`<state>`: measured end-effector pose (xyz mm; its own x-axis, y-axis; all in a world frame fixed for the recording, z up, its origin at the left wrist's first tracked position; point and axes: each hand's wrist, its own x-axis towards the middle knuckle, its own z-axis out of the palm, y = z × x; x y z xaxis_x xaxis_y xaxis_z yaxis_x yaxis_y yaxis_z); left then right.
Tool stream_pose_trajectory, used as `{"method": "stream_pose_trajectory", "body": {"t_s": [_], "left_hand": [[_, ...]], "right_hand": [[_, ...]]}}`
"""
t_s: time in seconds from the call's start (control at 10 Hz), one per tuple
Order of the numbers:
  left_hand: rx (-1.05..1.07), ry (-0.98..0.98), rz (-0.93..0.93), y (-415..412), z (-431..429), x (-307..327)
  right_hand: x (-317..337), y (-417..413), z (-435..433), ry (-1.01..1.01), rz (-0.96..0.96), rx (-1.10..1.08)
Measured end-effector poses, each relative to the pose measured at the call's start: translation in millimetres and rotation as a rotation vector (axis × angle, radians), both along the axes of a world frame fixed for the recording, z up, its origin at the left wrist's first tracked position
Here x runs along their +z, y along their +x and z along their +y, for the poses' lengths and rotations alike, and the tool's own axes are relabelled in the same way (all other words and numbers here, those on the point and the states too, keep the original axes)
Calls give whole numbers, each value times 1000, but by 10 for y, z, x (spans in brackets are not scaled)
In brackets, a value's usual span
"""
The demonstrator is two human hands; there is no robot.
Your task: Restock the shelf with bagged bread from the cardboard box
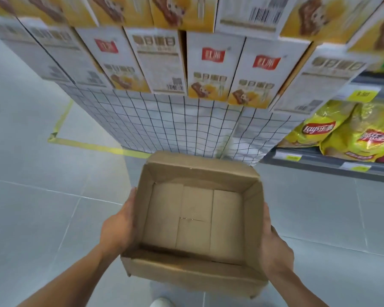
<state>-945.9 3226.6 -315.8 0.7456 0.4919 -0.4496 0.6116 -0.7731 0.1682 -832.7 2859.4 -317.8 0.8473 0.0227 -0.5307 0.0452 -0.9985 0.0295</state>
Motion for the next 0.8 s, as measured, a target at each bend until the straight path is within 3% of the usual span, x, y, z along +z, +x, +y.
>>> {"method": "stream_pose_trajectory", "body": {"t_s": [0.3, 0.4, 0.5, 0.6, 0.8], "left_hand": [[28, 35, -23, 113, -41, -688], [-11, -61, -73, 84, -1, -732], [-19, -143, -49, 126, 25, -571], [-67, -13, 50, 177, -63, -187], [-278, 100, 69, 476, -658, 1262]], "right_hand": [[-598, 34, 9, 37, -81, -39], [-598, 20, -9, 111, -100, -77], [-472, 61, -2, 198, -74, -84], [-40, 137, 26, 197, -11, -43], [1385, 253, -83, 156, 28, 1]]}}
